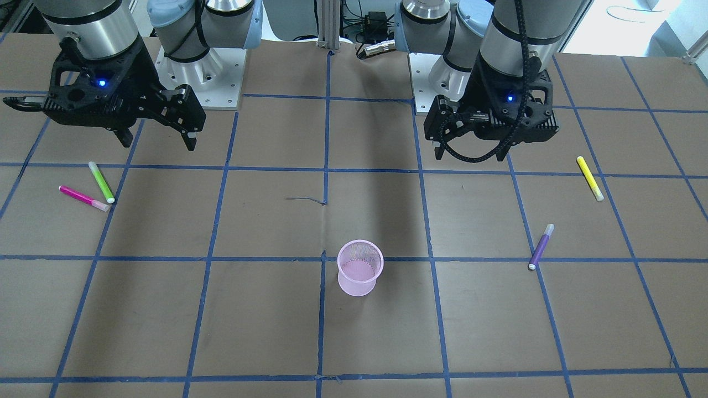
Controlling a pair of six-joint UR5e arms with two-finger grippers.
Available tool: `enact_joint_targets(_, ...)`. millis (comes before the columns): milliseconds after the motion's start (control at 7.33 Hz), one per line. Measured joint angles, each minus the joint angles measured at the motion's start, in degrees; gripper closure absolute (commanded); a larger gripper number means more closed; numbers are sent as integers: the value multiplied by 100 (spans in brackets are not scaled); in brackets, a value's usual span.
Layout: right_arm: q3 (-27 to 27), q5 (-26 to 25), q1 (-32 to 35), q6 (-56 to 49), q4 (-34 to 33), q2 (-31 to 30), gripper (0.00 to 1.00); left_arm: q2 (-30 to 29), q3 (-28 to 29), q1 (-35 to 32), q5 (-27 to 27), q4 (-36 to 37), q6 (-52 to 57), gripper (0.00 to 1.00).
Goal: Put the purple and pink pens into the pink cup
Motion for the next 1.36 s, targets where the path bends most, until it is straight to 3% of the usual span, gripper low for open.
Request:
enact_joint_targets(955,-11,-9,-100,56,-21,-120,0,-35,37,191,232,60,69,0)
enact_joint_targets(1364,92,-46,-583,-226,34,6,0,-63,53,267,285,47,164,0)
